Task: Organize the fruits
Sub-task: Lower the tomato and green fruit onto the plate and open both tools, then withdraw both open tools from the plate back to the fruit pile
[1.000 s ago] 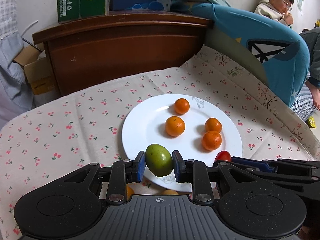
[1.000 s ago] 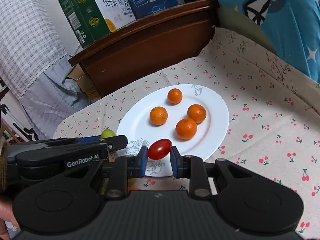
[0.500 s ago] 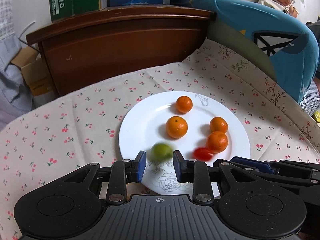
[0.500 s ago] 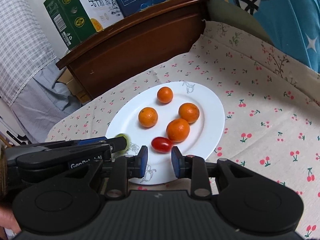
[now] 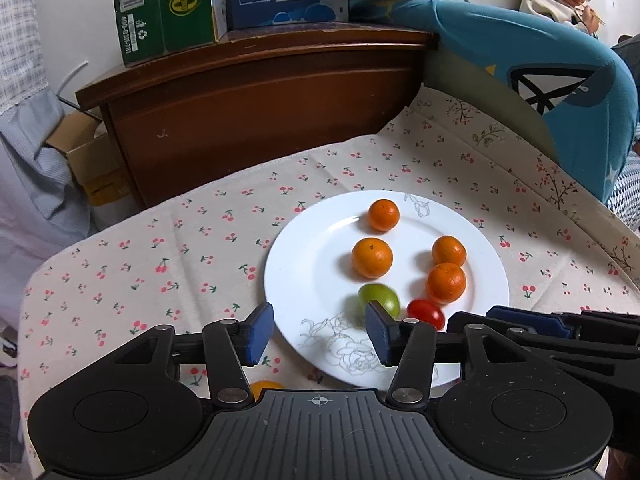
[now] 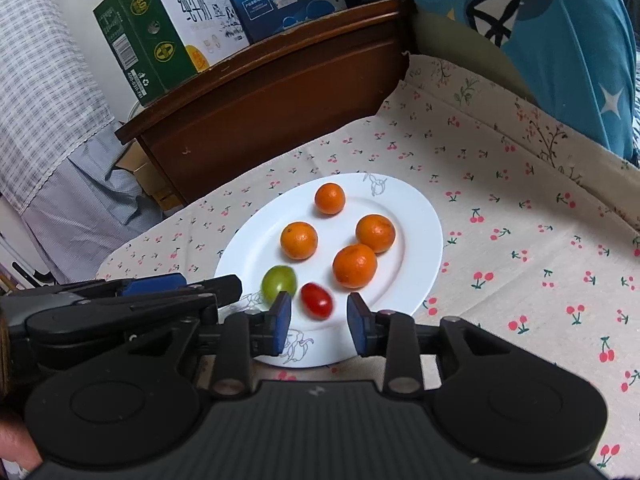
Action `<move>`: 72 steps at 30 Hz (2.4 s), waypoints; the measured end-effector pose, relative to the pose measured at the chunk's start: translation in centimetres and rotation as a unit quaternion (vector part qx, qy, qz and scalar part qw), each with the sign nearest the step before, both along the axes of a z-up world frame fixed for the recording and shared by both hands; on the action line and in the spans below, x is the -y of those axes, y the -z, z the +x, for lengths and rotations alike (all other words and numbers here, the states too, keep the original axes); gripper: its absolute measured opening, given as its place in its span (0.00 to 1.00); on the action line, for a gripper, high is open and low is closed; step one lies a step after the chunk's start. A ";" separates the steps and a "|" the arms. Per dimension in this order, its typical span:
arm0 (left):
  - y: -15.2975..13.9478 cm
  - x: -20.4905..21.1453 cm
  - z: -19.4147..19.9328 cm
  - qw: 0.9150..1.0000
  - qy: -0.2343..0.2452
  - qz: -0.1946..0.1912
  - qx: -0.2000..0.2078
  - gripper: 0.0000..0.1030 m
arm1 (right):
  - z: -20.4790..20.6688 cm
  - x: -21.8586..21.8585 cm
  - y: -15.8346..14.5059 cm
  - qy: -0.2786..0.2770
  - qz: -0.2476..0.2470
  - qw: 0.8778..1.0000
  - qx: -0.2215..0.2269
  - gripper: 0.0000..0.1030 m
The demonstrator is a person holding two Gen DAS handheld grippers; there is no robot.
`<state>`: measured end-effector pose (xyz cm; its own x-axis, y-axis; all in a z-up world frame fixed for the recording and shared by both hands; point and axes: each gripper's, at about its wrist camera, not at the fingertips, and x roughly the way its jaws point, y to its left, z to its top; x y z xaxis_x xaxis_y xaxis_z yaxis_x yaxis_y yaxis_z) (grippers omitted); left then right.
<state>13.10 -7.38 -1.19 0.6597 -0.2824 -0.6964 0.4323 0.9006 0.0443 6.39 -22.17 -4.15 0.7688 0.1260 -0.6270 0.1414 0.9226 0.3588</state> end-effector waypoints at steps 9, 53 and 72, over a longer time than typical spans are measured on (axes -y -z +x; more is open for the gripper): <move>-0.6 -1.3 -2.0 1.000 -0.005 0.003 0.003 0.59 | -1.7 -0.8 -0.6 -0.015 -0.018 1.000 0.000 0.34; 1.2 -10.0 -9.9 0.995 -0.078 -0.025 -0.049 0.64 | -9.5 -2.6 0.3 -0.060 -0.021 0.997 -0.047 0.34; 2.2 -10.4 -7.8 0.991 -0.101 -0.067 -0.053 0.50 | -7.6 -3.4 1.5 -0.068 -0.017 0.997 -0.043 0.34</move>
<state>5.26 3.05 -3.41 0.6369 -0.2461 -0.7306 0.2385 0.9641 -0.1169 -1.21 -18.78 -5.69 0.6890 0.2025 -0.6959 0.0430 0.9470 0.3182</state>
